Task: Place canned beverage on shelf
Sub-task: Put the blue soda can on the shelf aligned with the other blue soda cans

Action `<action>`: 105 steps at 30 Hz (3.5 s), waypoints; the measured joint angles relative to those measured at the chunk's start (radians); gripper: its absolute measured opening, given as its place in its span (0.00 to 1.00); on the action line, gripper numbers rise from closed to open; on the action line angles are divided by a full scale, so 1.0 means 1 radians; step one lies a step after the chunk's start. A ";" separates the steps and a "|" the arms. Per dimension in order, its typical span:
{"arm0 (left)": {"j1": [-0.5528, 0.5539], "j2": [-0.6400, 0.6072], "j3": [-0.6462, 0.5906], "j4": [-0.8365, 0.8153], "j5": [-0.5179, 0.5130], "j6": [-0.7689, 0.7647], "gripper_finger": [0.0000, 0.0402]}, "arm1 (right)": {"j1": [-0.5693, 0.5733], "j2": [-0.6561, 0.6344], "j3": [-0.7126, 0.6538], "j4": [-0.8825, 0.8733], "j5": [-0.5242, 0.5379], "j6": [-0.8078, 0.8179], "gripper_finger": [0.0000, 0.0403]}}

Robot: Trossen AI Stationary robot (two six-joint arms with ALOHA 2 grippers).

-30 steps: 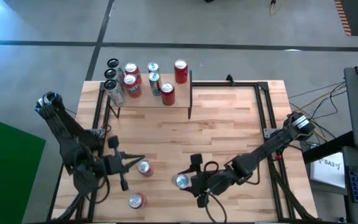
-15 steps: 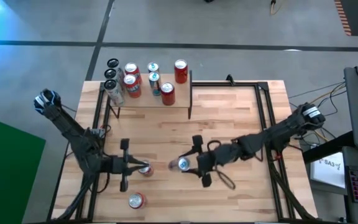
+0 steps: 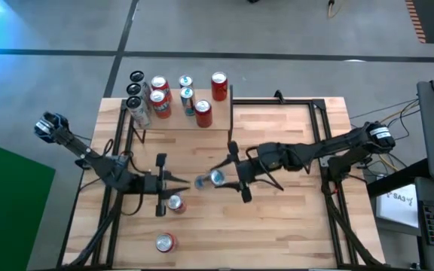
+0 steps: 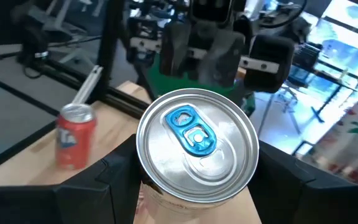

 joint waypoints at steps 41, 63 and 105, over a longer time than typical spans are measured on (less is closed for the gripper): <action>0.196 0.137 -0.002 -0.042 0.131 -0.156 0.65 | -0.038 0.005 0.040 -0.028 -0.106 -0.270 0.56; 0.201 0.170 -0.002 0.010 0.147 -0.085 0.51 | -0.038 0.015 0.040 -0.020 -0.119 -0.227 0.68; 0.133 0.169 0.003 0.128 -0.511 0.083 0.51 | -0.073 0.045 0.046 0.126 0.345 0.374 0.75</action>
